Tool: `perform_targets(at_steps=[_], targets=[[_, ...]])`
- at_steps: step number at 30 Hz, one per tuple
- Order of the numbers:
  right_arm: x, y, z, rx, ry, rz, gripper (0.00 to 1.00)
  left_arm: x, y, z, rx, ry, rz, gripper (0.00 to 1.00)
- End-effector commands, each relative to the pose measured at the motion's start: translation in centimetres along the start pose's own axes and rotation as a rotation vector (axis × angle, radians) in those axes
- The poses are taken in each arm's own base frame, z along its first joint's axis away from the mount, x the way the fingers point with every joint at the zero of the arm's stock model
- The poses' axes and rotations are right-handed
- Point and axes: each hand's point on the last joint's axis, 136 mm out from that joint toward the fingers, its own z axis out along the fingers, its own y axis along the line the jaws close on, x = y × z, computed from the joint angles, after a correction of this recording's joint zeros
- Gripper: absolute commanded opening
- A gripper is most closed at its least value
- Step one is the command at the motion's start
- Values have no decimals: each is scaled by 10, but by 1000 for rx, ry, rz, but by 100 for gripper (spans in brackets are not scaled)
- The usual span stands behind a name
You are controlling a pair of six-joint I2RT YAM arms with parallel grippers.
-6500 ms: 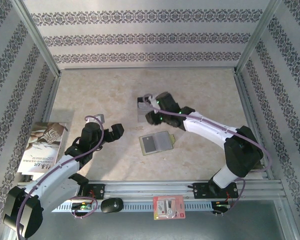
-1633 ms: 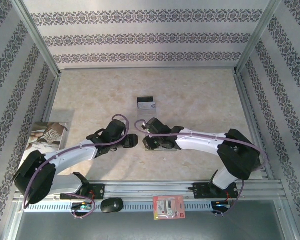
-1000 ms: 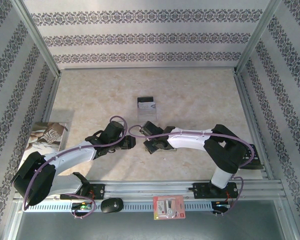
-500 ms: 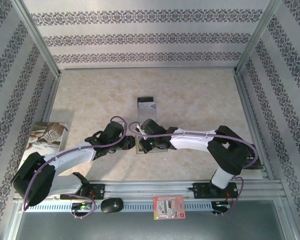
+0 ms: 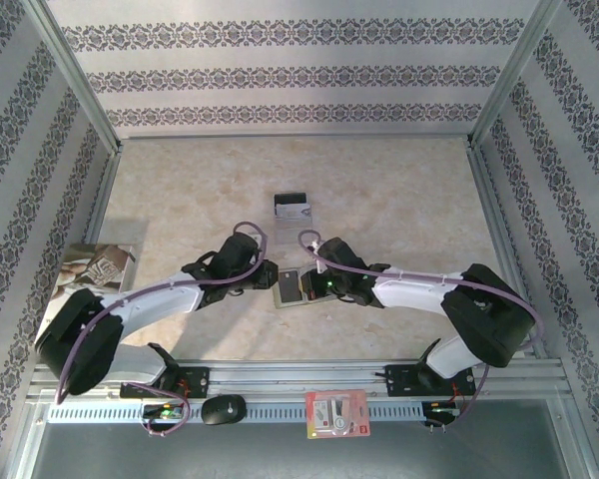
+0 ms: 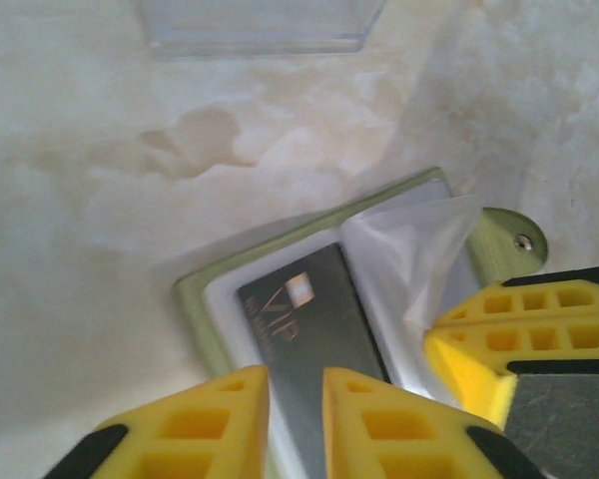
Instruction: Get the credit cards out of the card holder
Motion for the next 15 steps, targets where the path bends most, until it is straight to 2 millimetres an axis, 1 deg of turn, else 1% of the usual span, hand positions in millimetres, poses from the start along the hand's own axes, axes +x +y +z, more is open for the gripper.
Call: perform_targets(at_steps=[1,4,8,11,12,13,15], targets=[[-15,7,-8,-80,-72,76,0,-6,-19,14,49,-10,18,15],[-15,5,-10,-103,-76,110,0,-3,-20,27,51,8,10,10],[-14,1,-13,-105,-81,135,0,9,-8,40,8,53,7,5],[-10,-15,-16,-48,-85,192,0,20,0,47,-14,94,9,2],[-7,-25,-18,-2,-79,224,3,24,2,49,-17,106,8,2],[-4,-33,-21,34,-75,249,10,27,4,51,-20,116,8,1],[0,-44,-26,73,-86,268,19,29,5,52,-21,121,11,1]])
